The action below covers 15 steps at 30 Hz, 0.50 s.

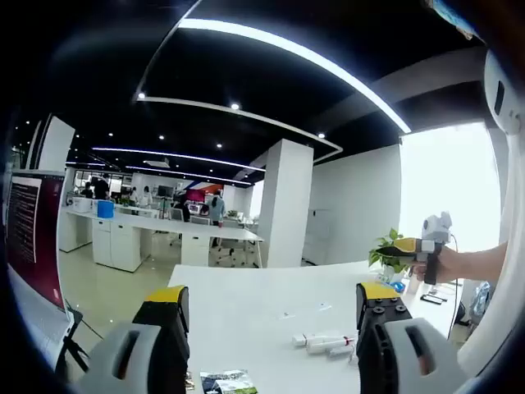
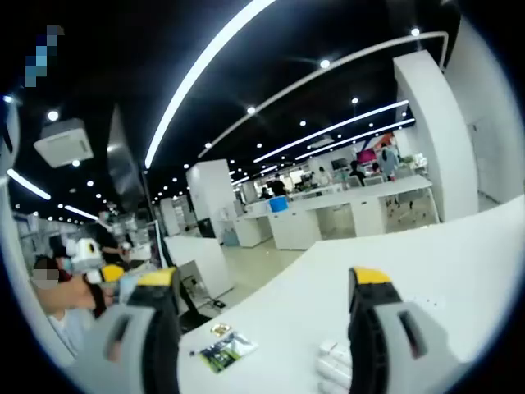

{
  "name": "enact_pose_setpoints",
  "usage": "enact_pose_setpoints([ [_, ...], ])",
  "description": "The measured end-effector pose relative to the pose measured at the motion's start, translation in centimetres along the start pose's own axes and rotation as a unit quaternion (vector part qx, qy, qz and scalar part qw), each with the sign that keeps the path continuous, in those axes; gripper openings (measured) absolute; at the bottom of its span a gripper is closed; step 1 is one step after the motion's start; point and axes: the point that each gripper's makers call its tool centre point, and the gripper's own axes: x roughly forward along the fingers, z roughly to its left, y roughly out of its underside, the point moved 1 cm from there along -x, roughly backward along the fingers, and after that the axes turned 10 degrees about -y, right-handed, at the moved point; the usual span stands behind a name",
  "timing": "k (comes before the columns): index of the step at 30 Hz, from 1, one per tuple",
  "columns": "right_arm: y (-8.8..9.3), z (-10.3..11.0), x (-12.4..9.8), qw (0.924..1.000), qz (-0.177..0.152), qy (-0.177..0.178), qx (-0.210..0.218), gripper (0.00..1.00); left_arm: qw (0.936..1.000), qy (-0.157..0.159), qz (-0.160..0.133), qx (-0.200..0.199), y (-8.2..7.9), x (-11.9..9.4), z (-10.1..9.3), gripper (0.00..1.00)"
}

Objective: Arrange the skincare products in the storage area until every visible bottle or jar stands upright without overlapping.

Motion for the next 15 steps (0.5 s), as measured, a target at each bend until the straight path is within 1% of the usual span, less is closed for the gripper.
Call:
enact_pose_setpoints([
  [1, 0.1, 0.0, 0.2, 1.0, -0.001, 0.001, 0.003, 0.82, 1.0, 0.001, 0.005, 0.003, 0.2, 0.0, 0.2, 0.86],
  [3, 0.1, 0.5, 0.8, 0.9999, -0.007, -0.003, 0.009, 0.82, 1.0, 0.002, 0.004, 0.006, -0.1, 0.0, 0.4, 0.86],
  [4, 0.2, 1.0, 1.3, 0.9999, -0.011, -0.007, 0.01, 0.82, 0.9999, 0.007, -0.003, 0.01, -0.9, -0.2, 0.4, 0.86],
  [6, 0.4, 1.5, 1.7, 0.9998, -0.01, -0.014, 0.009, 0.82, 0.9998, 0.005, -0.009, 0.015, -1.6, -0.1, 0.6, 0.86],
  [8, 0.6, 1.9, 1.6, 0.9998, -0.008, -0.019, 0.005, 0.82, 0.9998, 0.004, -0.012, 0.013, -1.8, -0.1, 0.6, 0.86],
  [10, 1.6, 1.4, 1.1, 0.9999, 0.006, -0.015, 0.001, 0.82, 0.9999, 0.007, -0.011, 0.01, -1.2, 0.2, 0.3, 0.86],
  [11, 2.3, 0.9, 0.7, 0.9998, 0.016, -0.008, 0.004, 0.82, 0.9999, 0.008, -0.004, 0.009, -0.7, 0.4, 0.2, 0.86],
  [12, 3.3, 0.0, 0.2, 0.9993, 0.032, 0.004, 0.019, 0.82, 0.9999, 0.007, 0.01, 0.006, 0.2, 0.7, 0.2, 0.86],
  [13, 3.6, -0.6, -0.1, 0.9989, 0.036, 0.01, 0.027, 0.82, 0.9999, 0.007, 0.014, 0.004, 0.6, 0.9, 0.1, 0.86],
  [14, 3.6, -1.4, -0.4, 0.9989, 0.032, 0.015, 0.032, 0.82, 0.9998, 0.008, 0.019, 0.003, 0.9, 1.1, 0.0, 0.86],
  [15, 3.7, -1.8, -0.7, 0.9986, 0.035, 0.018, 0.034, 0.81, 0.9998, 0.008, 0.02, 0.002, 1.0, 1.2, -0.1, 0.86],
])
